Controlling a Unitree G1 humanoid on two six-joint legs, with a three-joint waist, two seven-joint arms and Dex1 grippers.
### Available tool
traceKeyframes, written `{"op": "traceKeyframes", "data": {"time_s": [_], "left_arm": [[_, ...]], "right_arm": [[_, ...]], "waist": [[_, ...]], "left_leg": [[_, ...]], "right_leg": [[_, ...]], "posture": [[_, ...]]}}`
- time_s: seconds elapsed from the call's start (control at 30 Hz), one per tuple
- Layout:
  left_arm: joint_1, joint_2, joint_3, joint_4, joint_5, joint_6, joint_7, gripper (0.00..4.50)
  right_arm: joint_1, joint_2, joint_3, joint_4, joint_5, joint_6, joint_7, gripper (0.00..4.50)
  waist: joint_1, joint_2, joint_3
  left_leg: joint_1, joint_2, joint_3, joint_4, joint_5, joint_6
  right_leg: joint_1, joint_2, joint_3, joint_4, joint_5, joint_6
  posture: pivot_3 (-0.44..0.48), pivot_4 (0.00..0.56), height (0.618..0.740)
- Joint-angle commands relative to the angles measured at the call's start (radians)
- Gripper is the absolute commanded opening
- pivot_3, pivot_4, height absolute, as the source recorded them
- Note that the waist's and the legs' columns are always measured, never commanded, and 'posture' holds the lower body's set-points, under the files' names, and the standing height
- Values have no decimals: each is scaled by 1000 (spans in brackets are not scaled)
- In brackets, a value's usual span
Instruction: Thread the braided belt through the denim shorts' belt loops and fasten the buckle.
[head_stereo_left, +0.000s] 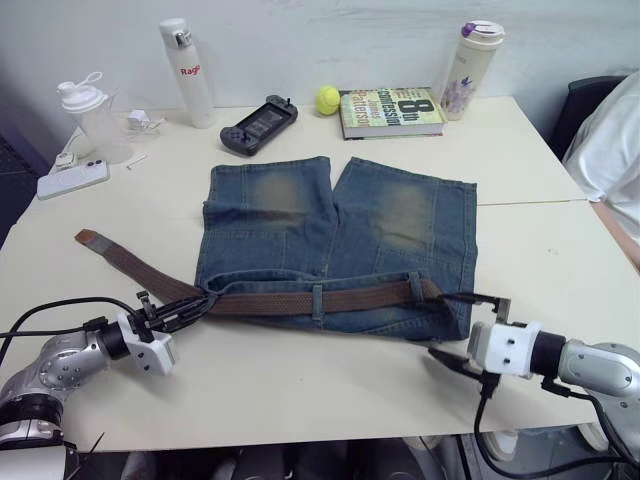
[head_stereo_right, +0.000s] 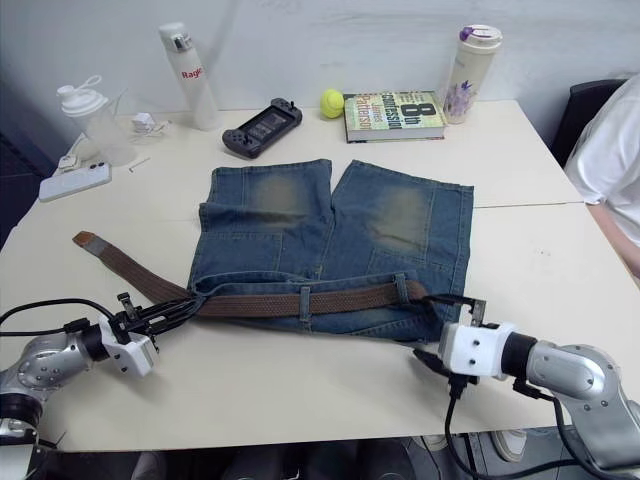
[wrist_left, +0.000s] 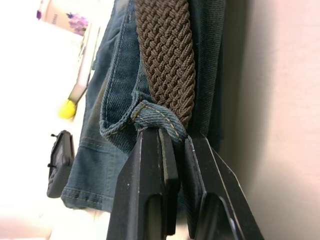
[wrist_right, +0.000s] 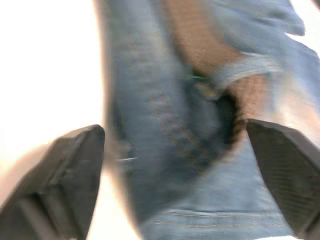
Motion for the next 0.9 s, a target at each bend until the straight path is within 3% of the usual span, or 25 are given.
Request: {"op": "traceKeyframes", "data": {"time_s": [0.03,0.2,0.3,0.53,0.7,0.8,0.9], "left_arm": [[-29,9,-112,66,-58,43,-86,76],[-86,-31,-201,-27,-436,231,-375,76],[-96,-40,-218,-139,-594,361,-526,1414],[-102,-33,-204,-324,-779,652,-794,4449],[-189,-16,-196,-403,-860,1055,-978,4449],[-273,-6,-194,-389,-874,1290,-1068,4449],[-358,-5,-192,-347,-858,1471,-1128,4449]], "right_arm": [[-56,14,-13,-29,63,125,-9,4480],[-168,48,-22,-65,190,366,-23,4480],[-275,71,-36,-74,292,541,-48,4500],[-502,79,-68,-5,541,1028,-107,4500],[-813,204,-142,271,667,1531,-246,4500],[-891,216,-147,337,671,1621,-265,4500],[-922,212,-137,375,675,1666,-267,4500]], "waist": [[0,3,-2],[15,7,-4],[21,4,-2],[19,2,-1],[8,0,0],[10,0,0],[10,0,0]], "left_leg": [[0,0,0,0,0,0],[0,-1,0,1,0,0],[-3,-1,-1,4,1,-1],[-12,-1,-3,9,1,-1],[-18,-1,-5,18,0,1],[-21,-2,-9,19,0,1],[-36,-2,-10,21,1,1]], "right_leg": [[0,0,0,0,0,0],[0,-1,1,1,0,0],[-1,-1,0,0,0,0],[-4,0,0,-3,0,0],[-5,0,-1,-1,0,0],[-6,0,-1,-2,0,0],[-19,2,0,2,0,0]], "posture": [[0,150,740],[0,150,740],[0,150,740],[0,150,740],[0,150,740],[0,150,740],[0,150,740]]}}
